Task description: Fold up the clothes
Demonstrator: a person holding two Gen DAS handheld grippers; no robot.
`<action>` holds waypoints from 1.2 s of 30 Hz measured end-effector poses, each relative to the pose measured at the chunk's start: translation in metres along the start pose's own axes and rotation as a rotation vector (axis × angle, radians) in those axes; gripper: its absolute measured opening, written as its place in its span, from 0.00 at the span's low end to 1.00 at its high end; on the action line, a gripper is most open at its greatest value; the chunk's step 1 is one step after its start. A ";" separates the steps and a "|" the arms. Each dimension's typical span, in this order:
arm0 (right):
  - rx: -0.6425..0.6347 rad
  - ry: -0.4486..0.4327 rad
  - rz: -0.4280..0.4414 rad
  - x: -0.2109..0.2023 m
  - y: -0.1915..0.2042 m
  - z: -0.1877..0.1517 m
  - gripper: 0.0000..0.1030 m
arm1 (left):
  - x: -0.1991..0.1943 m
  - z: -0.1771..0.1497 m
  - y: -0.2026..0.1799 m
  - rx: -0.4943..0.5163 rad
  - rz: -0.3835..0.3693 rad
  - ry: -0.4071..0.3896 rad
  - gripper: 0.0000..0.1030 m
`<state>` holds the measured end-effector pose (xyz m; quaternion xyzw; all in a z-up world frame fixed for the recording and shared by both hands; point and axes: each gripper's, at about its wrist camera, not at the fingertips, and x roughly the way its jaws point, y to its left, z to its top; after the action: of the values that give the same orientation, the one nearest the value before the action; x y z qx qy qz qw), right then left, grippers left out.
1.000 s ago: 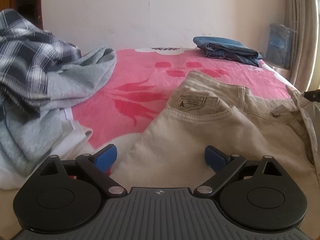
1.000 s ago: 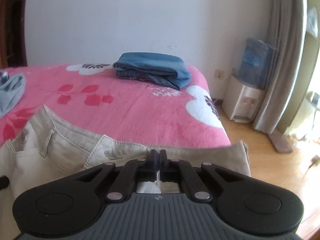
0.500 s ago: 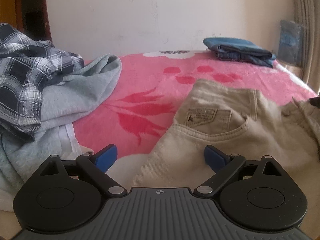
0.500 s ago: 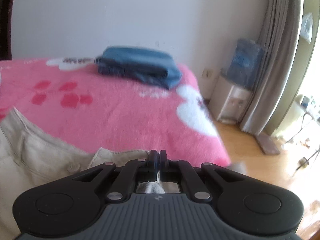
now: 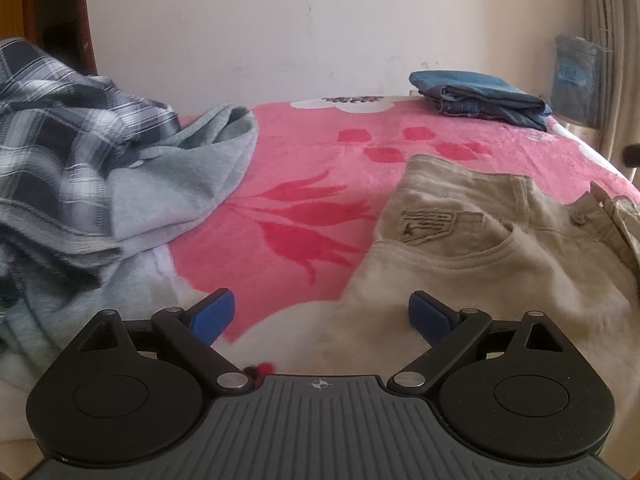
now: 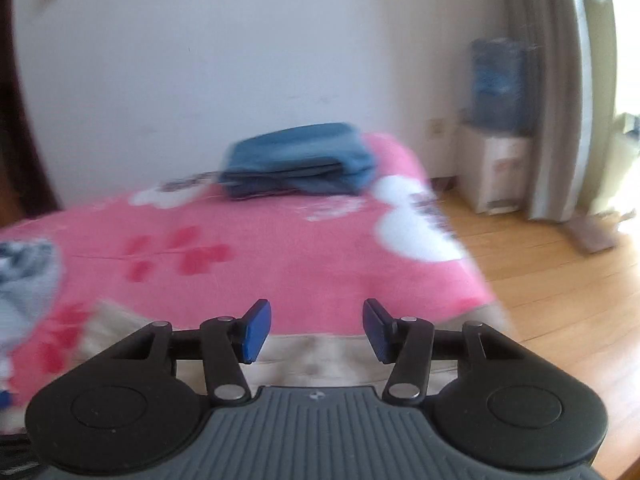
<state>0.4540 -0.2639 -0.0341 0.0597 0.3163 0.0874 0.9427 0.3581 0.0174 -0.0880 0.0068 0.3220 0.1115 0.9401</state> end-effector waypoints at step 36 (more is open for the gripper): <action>0.056 0.264 -0.027 -0.003 -0.020 -0.038 0.00 | -0.011 -0.023 0.021 0.026 0.125 -0.014 0.94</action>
<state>0.4316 -0.2814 -0.0656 0.0699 0.4409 0.0728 0.8919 0.3316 0.0343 -0.0975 0.0401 0.3160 0.1657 0.9333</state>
